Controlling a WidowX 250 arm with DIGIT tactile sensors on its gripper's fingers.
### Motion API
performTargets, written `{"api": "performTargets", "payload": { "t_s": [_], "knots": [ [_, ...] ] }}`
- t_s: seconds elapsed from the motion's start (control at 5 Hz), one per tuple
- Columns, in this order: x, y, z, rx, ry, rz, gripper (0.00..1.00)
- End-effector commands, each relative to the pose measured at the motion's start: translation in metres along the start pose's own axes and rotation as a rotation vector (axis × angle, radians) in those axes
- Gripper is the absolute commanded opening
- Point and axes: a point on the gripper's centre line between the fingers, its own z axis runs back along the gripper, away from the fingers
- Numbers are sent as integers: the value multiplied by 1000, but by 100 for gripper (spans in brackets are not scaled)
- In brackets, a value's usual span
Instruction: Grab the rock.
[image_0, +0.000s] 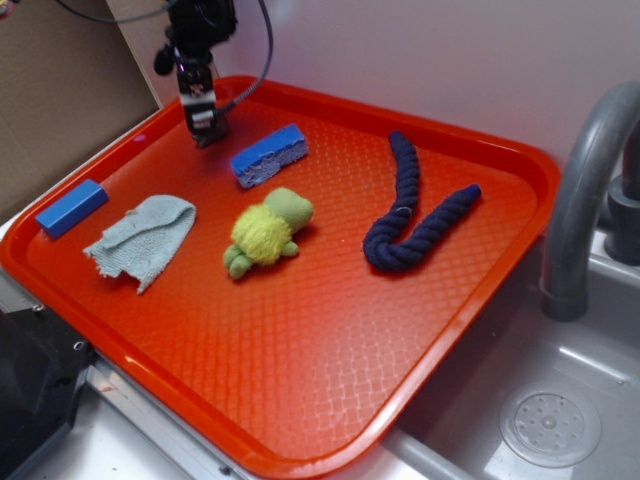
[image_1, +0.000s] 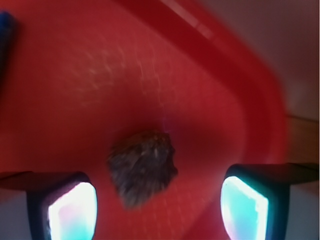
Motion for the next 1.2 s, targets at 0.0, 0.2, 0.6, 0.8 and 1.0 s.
{"api": "performTargets", "payload": {
  "t_s": [0.0, 0.2, 0.6, 0.8, 1.0],
  "knots": [
    [9, 3, -10, -98, -1, -52, 100],
    [5, 4, -16, -141, -33, -29, 0],
    [-5, 1, 10, -98, -138, 241, 0],
    [-17, -31, 64, -105, -190, 499, 0],
    [-31, -65, 108, -137, -141, 701, 0]
  ]
}}
